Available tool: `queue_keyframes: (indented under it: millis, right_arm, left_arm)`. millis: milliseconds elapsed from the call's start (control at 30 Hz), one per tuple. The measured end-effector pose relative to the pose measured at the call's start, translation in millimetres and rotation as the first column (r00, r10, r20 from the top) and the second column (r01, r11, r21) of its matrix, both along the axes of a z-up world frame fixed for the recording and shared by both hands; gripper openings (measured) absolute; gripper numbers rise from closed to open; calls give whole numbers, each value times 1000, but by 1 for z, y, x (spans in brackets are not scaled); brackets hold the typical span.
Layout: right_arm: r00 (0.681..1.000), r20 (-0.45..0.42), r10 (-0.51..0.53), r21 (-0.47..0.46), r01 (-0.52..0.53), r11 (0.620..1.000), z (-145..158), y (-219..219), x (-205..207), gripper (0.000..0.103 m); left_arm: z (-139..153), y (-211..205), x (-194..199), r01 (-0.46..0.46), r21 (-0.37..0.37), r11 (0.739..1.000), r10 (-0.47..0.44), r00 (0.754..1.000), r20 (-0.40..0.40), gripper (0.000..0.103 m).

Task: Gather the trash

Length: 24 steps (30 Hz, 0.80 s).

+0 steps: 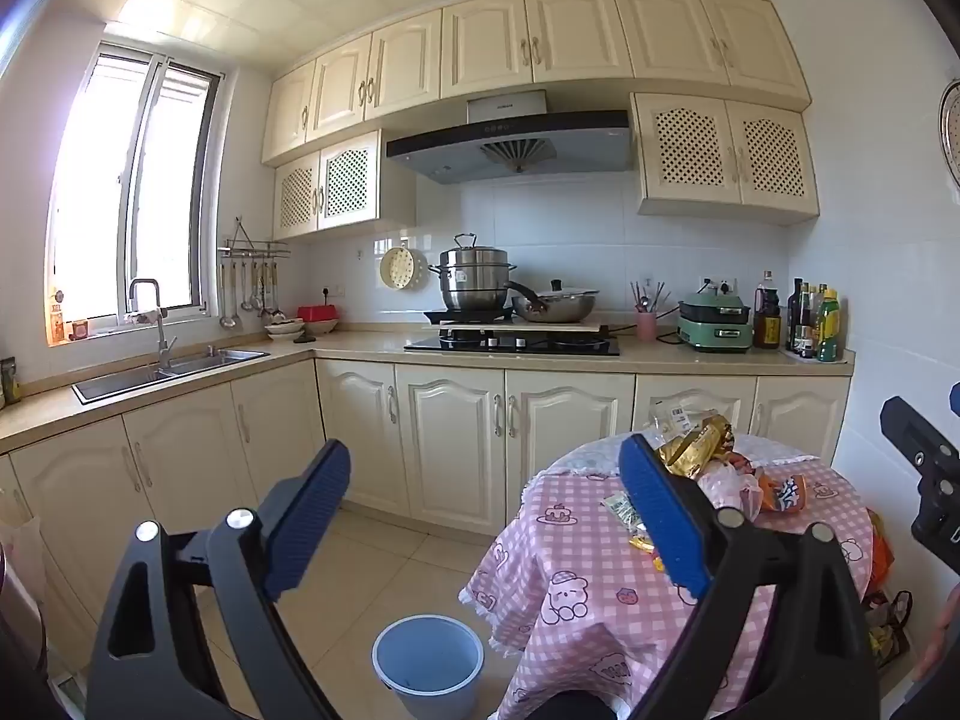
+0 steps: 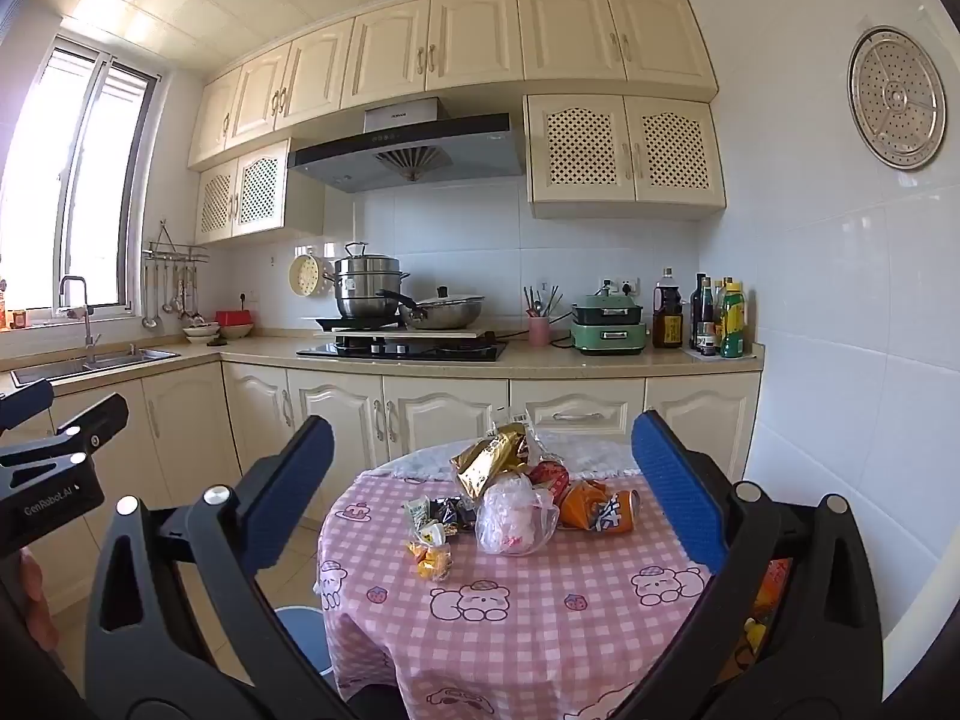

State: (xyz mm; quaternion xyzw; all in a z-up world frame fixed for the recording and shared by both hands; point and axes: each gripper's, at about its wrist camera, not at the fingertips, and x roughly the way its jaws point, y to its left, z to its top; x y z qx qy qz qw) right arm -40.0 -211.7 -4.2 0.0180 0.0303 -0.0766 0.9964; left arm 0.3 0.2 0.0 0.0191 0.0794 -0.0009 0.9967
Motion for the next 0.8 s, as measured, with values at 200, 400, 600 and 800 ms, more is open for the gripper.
queue_keyframes:
  millis: [200,400,600,800]
  right_arm:
    - [1000,0,-2,-4,2,1000,0,0,-1,98]
    - [1000,-6,1,-5,-1,1000,0,0,0,98]
    - [1000,-8,-2,-6,2,1000,0,0,0,98]
    - [1000,-12,-4,-4,4,1000,-11,-2,6,98]
  left_arm:
    - [-1,-1,2,1,0,1000,-1,1000,-2,89]
    - [1,-1,0,2,1,1000,-2,1000,2,89]
    - [-2,-4,1,2,2,1000,-2,1000,-1,89]
    - [-8,-2,3,4,2,1000,-4,1000,-7,89]
